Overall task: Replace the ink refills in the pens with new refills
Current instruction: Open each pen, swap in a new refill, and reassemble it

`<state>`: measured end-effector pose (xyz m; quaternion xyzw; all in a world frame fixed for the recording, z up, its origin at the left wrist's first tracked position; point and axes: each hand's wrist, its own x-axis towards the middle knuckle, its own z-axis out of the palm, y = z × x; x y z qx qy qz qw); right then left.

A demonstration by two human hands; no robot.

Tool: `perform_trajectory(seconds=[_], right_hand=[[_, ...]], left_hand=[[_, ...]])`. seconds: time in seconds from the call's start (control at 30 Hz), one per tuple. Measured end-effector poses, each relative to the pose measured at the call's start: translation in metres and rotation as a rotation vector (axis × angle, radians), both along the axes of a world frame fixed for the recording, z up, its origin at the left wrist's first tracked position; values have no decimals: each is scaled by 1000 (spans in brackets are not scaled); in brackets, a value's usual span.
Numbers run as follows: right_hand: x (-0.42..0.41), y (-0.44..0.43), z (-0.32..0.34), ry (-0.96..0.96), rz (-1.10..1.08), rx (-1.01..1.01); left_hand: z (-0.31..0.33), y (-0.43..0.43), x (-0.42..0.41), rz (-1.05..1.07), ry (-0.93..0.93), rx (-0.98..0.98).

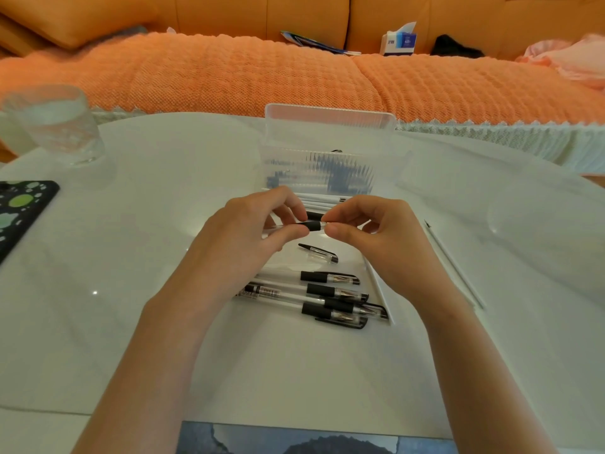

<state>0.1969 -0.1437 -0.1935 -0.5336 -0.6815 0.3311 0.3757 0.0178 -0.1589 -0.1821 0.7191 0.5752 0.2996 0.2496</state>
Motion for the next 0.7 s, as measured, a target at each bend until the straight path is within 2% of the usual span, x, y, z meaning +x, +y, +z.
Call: perform_trajectory(seconds=[0.27,0.53,0.7], right_hand=[[0,-1,0,-5,-6,7],[0,-2,2,13,-12,1],[0,-2,3,16,-17,5]], left_hand=[[3,-2,1,-21,41,-56],[-2,1,-2,-13,-14,-23],[-1,1,-3,-15,16,-14]])
